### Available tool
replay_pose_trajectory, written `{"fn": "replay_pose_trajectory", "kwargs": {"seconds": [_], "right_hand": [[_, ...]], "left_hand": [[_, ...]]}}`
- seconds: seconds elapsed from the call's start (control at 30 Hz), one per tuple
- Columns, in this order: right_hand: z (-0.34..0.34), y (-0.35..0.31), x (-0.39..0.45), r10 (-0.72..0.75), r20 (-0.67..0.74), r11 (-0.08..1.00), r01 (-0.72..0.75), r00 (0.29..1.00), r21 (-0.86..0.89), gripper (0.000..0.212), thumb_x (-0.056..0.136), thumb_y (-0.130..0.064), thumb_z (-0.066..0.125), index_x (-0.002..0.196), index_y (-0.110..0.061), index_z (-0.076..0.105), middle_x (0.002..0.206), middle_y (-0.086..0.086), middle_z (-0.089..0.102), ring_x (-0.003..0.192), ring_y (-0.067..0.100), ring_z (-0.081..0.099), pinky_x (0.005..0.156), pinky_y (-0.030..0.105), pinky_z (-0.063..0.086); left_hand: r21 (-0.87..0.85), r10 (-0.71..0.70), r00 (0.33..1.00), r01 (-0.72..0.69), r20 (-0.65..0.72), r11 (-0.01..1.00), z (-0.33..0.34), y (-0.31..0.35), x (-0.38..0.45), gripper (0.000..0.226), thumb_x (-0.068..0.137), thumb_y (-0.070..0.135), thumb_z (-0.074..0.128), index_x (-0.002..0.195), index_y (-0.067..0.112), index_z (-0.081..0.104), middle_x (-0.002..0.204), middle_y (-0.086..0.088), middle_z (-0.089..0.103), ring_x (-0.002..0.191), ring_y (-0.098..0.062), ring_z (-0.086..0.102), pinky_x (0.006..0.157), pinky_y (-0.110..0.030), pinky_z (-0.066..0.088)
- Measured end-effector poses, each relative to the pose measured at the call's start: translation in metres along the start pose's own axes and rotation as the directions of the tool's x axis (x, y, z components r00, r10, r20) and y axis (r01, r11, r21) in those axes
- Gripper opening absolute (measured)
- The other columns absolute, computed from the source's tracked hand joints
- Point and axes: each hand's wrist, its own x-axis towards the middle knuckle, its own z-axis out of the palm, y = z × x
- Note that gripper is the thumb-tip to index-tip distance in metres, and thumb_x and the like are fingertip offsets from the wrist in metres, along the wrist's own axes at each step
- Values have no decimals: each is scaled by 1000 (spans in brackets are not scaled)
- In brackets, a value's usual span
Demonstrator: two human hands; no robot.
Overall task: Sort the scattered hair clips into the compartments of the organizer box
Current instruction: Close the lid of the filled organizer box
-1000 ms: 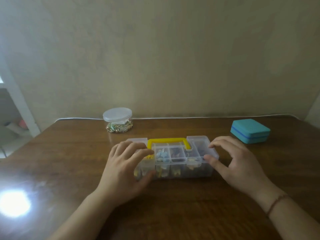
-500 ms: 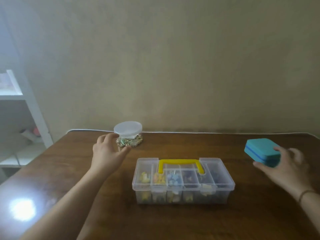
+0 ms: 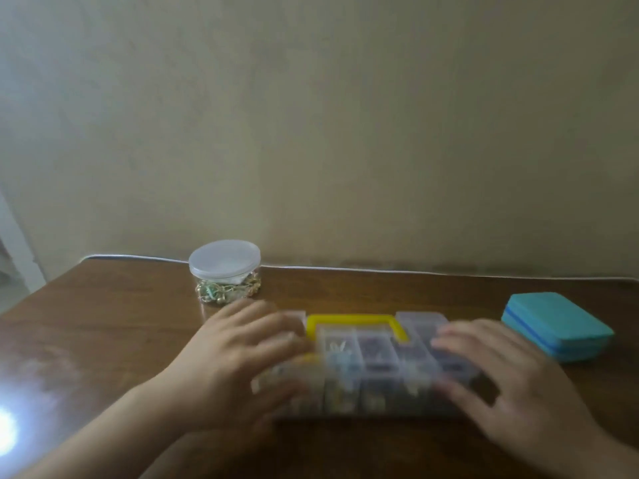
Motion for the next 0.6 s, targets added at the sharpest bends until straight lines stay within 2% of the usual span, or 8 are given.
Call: {"fn": "replay_pose_trajectory", "kwargs": {"seconds": [0.07, 0.13, 0.27, 0.4, 0.5, 0.53, 0.6], "right_hand": [[10, 16, 25, 162, 75, 986, -159, 984, -48, 46, 84, -66, 49, 118, -38, 58, 121, -13, 60, 113, 8, 54, 88, 32, 48], [30, 35, 51, 194, 105, 976, -182, 975, -119, 50, 82, -64, 49, 119, -33, 61, 123, -11, 59, 113, 10, 54, 86, 27, 46], [65, 58, 98, 371, 125, 928, -364, 920, -72, 38, 88, -48, 59, 123, -31, 58, 131, -10, 56, 115, 13, 54, 85, 30, 48], [88, 59, 123, 411, 43, 891, -392, 911, -228, 37, 91, -50, 54, 124, -34, 58, 129, -13, 60, 110, 16, 59, 79, 32, 50], [95, 56, 129, 410, 11, 888, -396, 912, -233, 33, 89, -47, 57, 118, -32, 59, 122, -10, 63, 101, 18, 62, 72, 30, 44], [94, 55, 129, 420, 27, 888, -404, 907, -218, 34, 90, -47, 57, 120, -31, 58, 123, -9, 62, 103, 18, 61, 74, 31, 45], [91, 54, 126, 444, 107, 889, -422, 890, -180, 45, 91, -50, 55, 131, -31, 50, 138, -8, 53, 119, 20, 54, 90, 39, 48]], "left_hand": [[108, -115, 993, 113, 6, 988, 16, -18, 18, 33, 86, 47, 69, 107, 22, 73, 105, 2, 67, 90, -26, 63, 76, -40, 49], [190, -231, 973, 221, 29, 956, 35, -35, 37, 32, 84, 43, 73, 108, 22, 73, 105, 1, 68, 93, -28, 64, 77, -39, 50], [195, -459, 889, 448, 9, 872, 69, -60, 67, 32, 84, 42, 73, 109, 22, 72, 112, 3, 68, 102, -28, 61, 81, -38, 46], [212, -573, 819, 564, -24, 798, 92, -82, 80, 31, 89, 40, 67, 115, 24, 69, 120, 3, 66, 110, -28, 58, 87, -37, 42], [194, -608, 792, 605, -47, 773, 102, -92, 82, 30, 89, 39, 65, 117, 26, 66, 122, 3, 64, 111, -26, 56, 86, -37, 42], [181, -612, 790, 609, -41, 773, 103, -93, 82, 31, 90, 39, 65, 118, 26, 65, 124, 4, 63, 113, -26, 55, 87, -37, 42], [144, -617, 787, 611, -8, 778, 101, -92, 79, 39, 89, 43, 64, 124, 28, 61, 131, 4, 59, 121, -25, 50, 96, -39, 39]]}}
